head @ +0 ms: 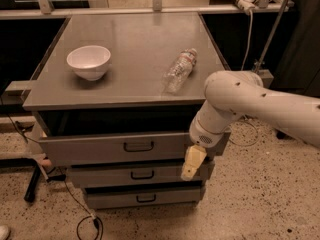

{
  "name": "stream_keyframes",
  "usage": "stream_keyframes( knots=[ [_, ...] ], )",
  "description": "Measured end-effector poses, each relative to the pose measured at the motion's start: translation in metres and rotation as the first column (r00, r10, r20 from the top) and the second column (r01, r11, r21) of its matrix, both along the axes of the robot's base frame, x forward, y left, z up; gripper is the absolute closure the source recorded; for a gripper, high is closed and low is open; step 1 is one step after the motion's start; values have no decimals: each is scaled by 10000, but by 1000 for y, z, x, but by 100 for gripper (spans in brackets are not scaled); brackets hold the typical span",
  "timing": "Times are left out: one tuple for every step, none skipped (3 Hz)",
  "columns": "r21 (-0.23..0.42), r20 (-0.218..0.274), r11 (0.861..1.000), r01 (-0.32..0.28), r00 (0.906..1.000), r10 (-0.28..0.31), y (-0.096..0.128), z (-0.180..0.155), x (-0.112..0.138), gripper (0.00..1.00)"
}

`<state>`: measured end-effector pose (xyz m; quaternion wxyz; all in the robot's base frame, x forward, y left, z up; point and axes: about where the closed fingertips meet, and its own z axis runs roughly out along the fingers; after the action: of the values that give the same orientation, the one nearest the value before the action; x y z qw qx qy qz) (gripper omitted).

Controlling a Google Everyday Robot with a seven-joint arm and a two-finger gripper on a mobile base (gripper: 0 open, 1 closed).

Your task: Open top drawer

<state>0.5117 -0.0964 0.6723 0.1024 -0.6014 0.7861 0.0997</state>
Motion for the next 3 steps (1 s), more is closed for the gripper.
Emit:
stream_keyframes(
  knots=[
    [1, -14, 10000, 5, 10000, -5, 0, 1, -1, 0],
    [-61, -320, 9999, 91, 9994, -93, -7, 2, -19, 0],
    [-125, -680, 9995, 281, 9973, -289, -15, 8, -44, 0]
  ],
)
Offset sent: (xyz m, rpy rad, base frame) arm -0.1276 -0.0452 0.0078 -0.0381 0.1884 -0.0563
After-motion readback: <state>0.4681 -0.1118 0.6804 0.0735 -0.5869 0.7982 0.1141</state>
